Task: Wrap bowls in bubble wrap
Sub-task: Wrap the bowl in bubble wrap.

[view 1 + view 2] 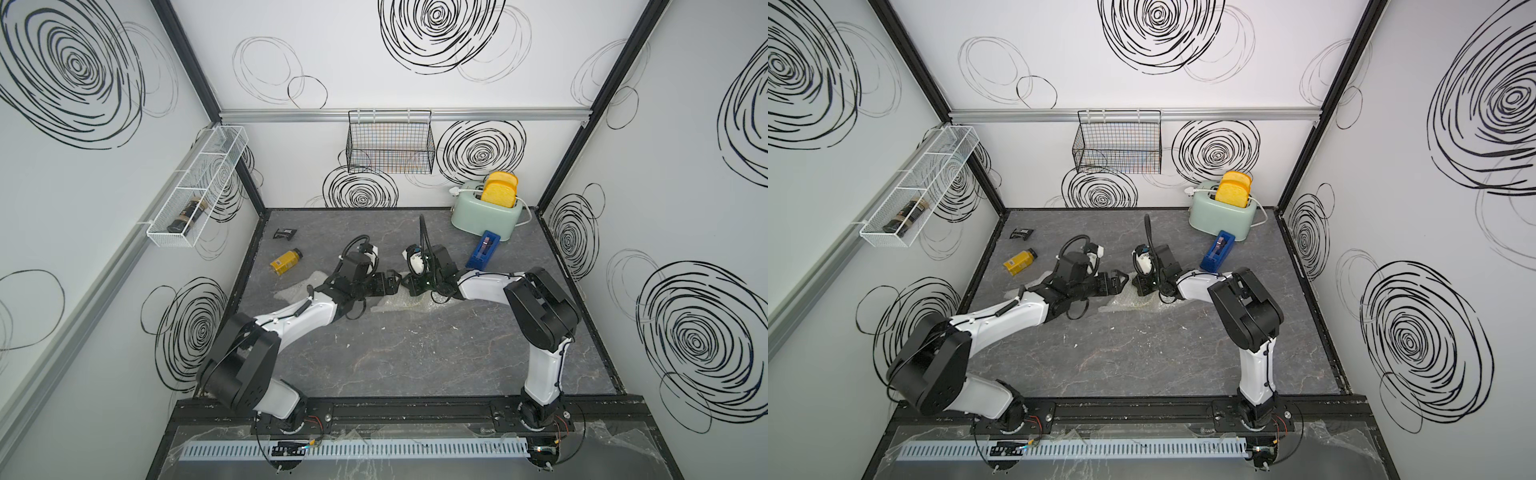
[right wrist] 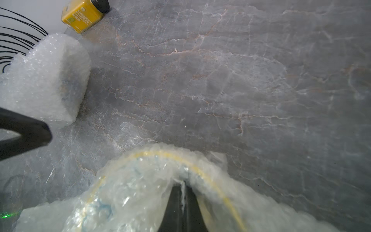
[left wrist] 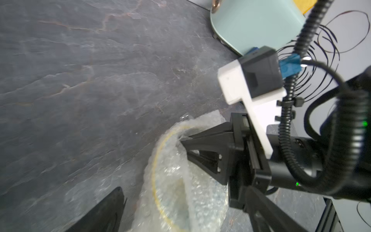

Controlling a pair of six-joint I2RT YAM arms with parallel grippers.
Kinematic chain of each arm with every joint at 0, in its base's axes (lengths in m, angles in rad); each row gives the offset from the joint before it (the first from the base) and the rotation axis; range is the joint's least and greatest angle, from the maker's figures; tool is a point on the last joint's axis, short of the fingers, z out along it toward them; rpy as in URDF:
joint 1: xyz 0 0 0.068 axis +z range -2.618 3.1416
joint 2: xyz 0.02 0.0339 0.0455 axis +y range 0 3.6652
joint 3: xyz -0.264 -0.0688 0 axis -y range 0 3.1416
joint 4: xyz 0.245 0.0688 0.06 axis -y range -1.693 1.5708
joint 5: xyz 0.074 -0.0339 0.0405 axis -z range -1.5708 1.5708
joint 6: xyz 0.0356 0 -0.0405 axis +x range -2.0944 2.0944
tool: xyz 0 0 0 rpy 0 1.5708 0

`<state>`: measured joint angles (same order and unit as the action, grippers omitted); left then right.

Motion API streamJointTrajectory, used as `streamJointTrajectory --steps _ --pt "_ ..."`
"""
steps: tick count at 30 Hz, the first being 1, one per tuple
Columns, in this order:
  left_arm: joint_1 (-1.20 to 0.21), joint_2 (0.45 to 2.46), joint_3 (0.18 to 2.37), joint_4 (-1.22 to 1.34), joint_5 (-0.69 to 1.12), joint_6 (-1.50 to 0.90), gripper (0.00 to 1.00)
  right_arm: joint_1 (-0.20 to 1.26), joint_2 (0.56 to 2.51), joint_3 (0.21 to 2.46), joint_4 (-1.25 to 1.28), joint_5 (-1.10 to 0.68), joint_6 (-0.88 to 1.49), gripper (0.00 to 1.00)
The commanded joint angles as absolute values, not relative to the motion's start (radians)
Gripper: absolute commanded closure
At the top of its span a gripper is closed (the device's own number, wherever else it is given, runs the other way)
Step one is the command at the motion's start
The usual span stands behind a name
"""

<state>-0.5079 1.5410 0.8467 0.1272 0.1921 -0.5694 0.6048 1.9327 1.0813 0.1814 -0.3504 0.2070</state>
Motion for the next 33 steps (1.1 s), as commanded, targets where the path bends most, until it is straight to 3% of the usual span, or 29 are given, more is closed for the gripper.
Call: streamJointTrajectory --steps 1,7,17,19,24,29,33 --pt "-0.508 1.642 0.900 0.093 0.189 -0.537 0.03 0.597 1.942 1.056 0.175 -0.360 0.220 1.00" --pt "-0.497 1.747 0.922 0.102 0.153 -0.519 0.00 0.589 1.924 1.049 0.169 -0.364 0.225 1.00" --pt "-0.488 1.857 0.932 0.131 0.173 -0.499 0.05 0.578 1.895 1.046 0.153 -0.382 0.234 0.97" --pt "-0.482 1.858 0.921 0.141 0.172 -0.499 0.06 0.578 1.863 1.045 0.142 -0.383 0.236 0.89" --pt "-0.465 1.852 0.900 0.161 0.180 -0.495 0.08 0.573 1.738 1.040 0.088 -0.352 0.247 0.54" --pt "-0.462 1.858 0.900 0.164 0.183 -0.488 0.09 0.522 1.536 0.941 0.035 -0.252 0.305 0.39" --pt "-0.461 1.859 0.904 0.161 0.186 -0.484 0.10 0.379 1.333 0.732 0.092 -0.307 0.429 0.22"
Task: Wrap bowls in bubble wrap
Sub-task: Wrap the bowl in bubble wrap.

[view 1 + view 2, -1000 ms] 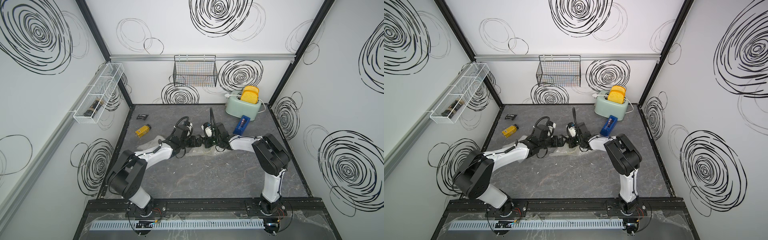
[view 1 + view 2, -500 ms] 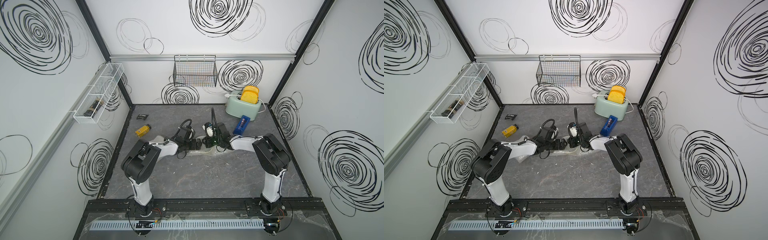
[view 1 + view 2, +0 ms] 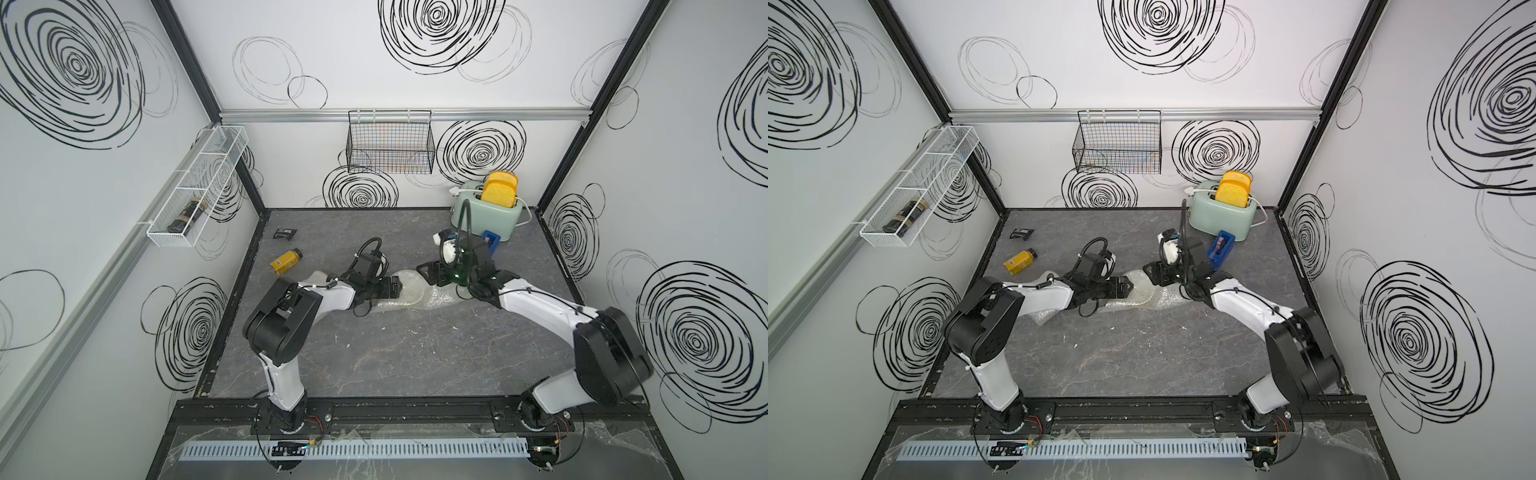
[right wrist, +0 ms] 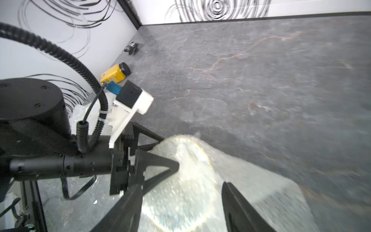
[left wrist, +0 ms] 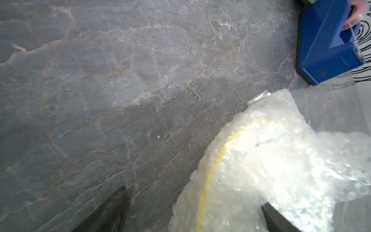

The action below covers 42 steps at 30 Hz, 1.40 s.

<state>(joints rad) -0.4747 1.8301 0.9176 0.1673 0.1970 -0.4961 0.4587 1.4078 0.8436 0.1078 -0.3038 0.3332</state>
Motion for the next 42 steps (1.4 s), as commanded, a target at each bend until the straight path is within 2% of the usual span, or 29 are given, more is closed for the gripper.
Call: streamJointTrajectory --steps 1,5,10,14,20,26,28,39,42 --pt "-0.461 1.859 0.903 0.161 0.188 -0.484 0.10 0.336 1.287 0.673 0.126 -0.354 0.450 0.18" --pt "-0.460 1.859 0.907 0.159 0.195 -0.482 0.10 0.194 1.162 0.507 0.177 -0.423 0.522 0.17" --pt "-0.462 1.867 0.916 0.149 0.198 -0.478 0.10 0.130 1.141 0.405 0.237 -0.472 0.587 0.18" --pt "-0.464 1.870 0.915 0.151 0.198 -0.478 0.10 0.124 1.229 0.432 0.211 -0.471 0.605 0.16" --pt "-0.464 1.869 0.917 0.148 0.198 -0.474 0.10 0.104 1.406 0.457 0.357 -0.559 0.674 0.17" --pt "-0.464 1.876 0.922 0.146 0.202 -0.474 0.11 0.053 1.547 0.486 0.425 -0.615 0.699 0.24" --pt "-0.464 1.879 0.925 0.147 0.201 -0.474 0.12 0.039 1.572 0.490 0.452 -0.641 0.713 0.30" --pt "-0.468 1.885 0.924 0.143 0.199 -0.472 0.15 0.040 1.605 0.527 0.492 -0.726 0.734 0.78" --pt "-0.469 1.887 0.923 0.145 0.203 -0.472 0.16 0.069 1.557 0.578 0.411 -0.702 0.685 0.84"
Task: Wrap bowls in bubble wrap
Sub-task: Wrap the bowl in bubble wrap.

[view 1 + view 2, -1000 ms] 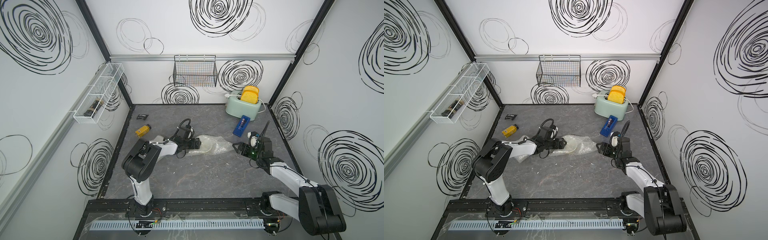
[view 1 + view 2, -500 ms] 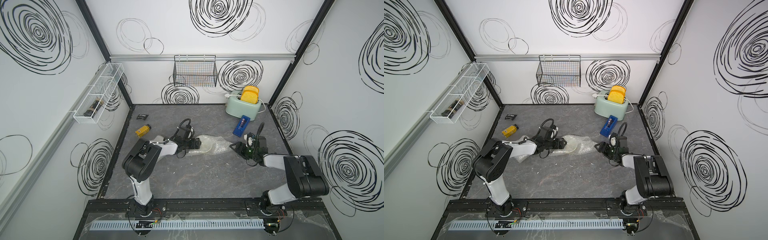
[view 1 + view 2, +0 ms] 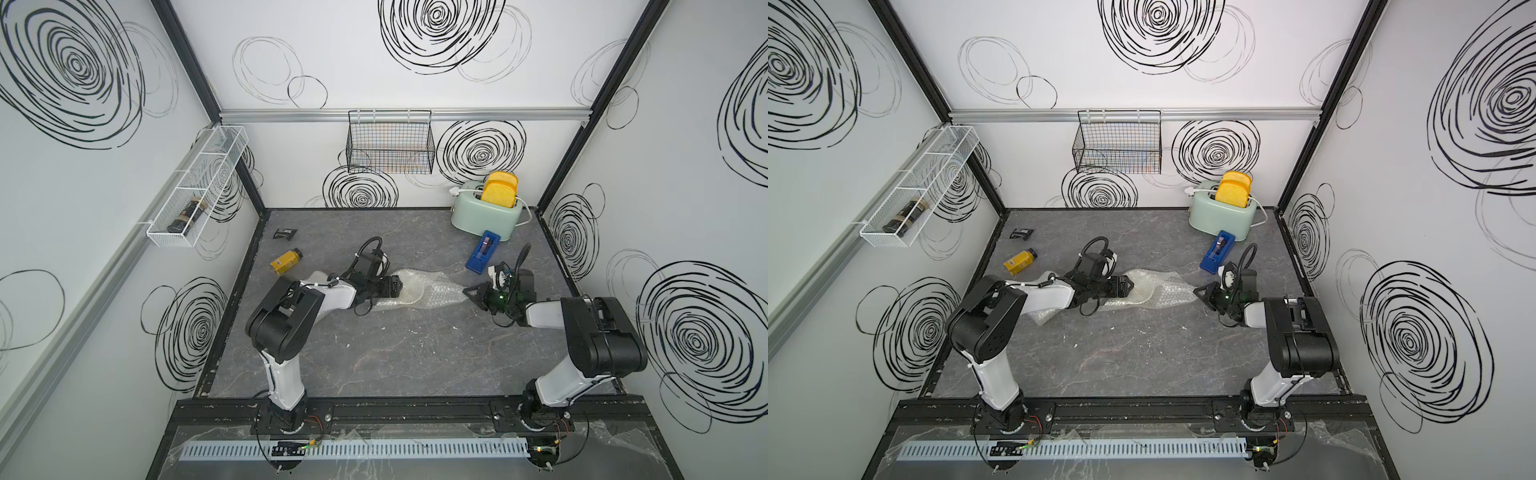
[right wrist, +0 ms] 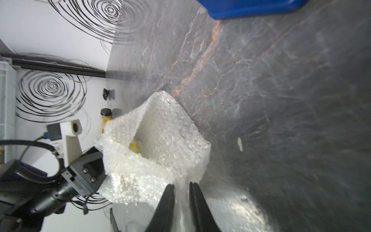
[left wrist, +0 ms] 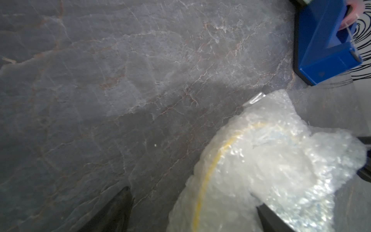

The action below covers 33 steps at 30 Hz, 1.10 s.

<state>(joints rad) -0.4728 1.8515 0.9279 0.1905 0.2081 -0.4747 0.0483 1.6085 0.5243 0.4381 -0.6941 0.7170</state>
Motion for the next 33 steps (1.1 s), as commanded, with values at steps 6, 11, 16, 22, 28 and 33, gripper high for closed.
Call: streamJointTrajectory --steps 6,11,16,22,28,33 --pt "-0.469 1.878 0.920 0.146 0.207 -0.471 0.22 0.270 1.468 0.715 0.260 -0.589 0.512 0.88" --pt "-0.471 1.870 0.916 0.150 0.212 -0.471 0.26 0.470 1.497 0.840 0.187 -0.508 0.383 0.88" --pt "-0.473 1.855 0.905 0.165 0.230 -0.472 0.27 0.586 1.632 0.958 0.157 -0.510 0.326 0.90" --pt "-0.473 1.838 0.897 0.167 0.241 -0.471 0.28 0.637 1.813 1.072 0.071 -0.500 0.249 0.90" --pt "-0.441 1.805 0.855 0.171 0.252 -0.519 0.25 0.639 1.884 1.067 0.062 -0.510 0.196 0.91" --pt "-0.395 1.747 0.806 0.206 0.291 -0.553 0.18 0.637 1.906 1.062 0.052 -0.517 0.143 0.90"
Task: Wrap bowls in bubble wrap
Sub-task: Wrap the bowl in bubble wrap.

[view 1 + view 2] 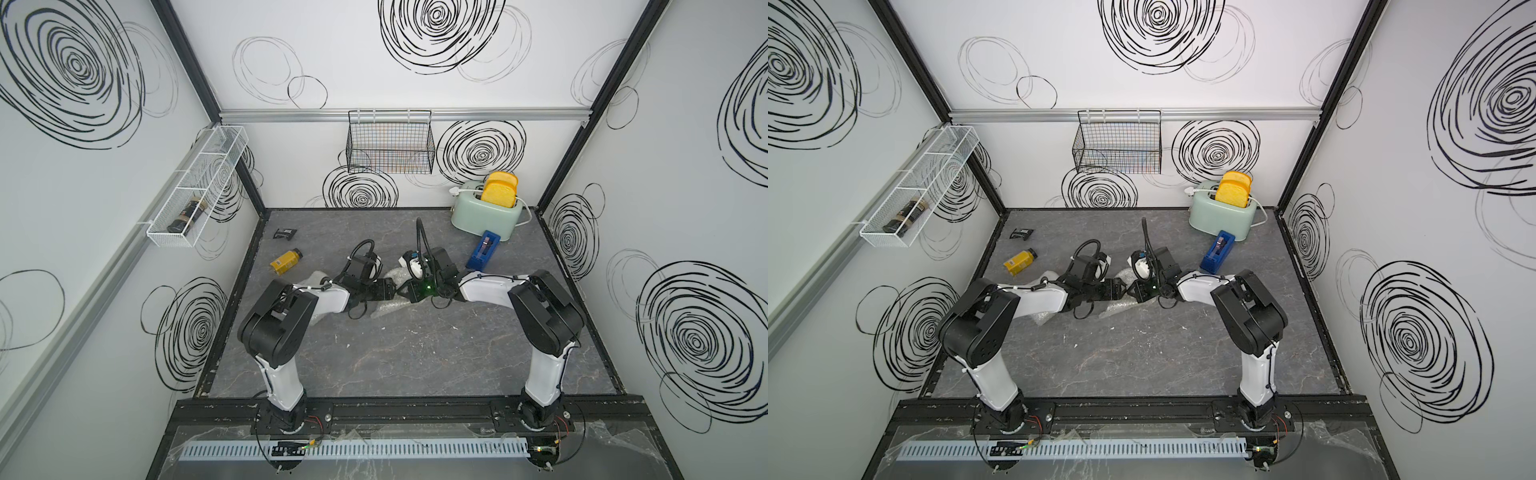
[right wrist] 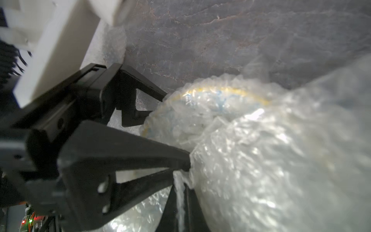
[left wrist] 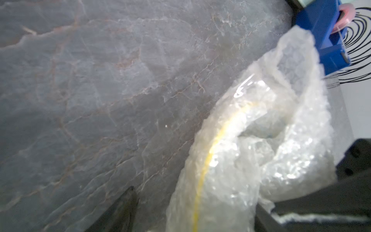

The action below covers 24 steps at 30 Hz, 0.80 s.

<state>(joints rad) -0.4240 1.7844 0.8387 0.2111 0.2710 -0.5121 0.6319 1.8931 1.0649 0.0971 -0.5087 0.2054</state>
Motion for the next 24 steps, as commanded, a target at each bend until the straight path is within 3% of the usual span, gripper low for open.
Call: streamJointTrajectory --steps 1,6,14,21,24 --pt "-0.389 1.735 0.800 0.217 0.299 -0.560 0.15 0.637 1.907 1.059 0.051 -0.514 0.138 0.89" --pt "-0.373 1.684 0.782 0.303 0.388 -0.603 0.00 0.637 1.905 1.061 0.053 -0.526 0.125 0.89" --pt "-0.382 1.728 0.809 0.379 0.485 -0.613 0.03 0.638 1.901 1.050 0.066 -0.570 0.107 0.86" --pt "-0.409 1.853 0.877 0.298 0.445 -0.562 0.01 0.640 1.894 1.049 0.060 -0.588 0.092 0.81" --pt "-0.406 1.871 0.873 0.295 0.428 -0.557 0.07 0.640 1.880 1.050 0.053 -0.604 0.085 0.77"
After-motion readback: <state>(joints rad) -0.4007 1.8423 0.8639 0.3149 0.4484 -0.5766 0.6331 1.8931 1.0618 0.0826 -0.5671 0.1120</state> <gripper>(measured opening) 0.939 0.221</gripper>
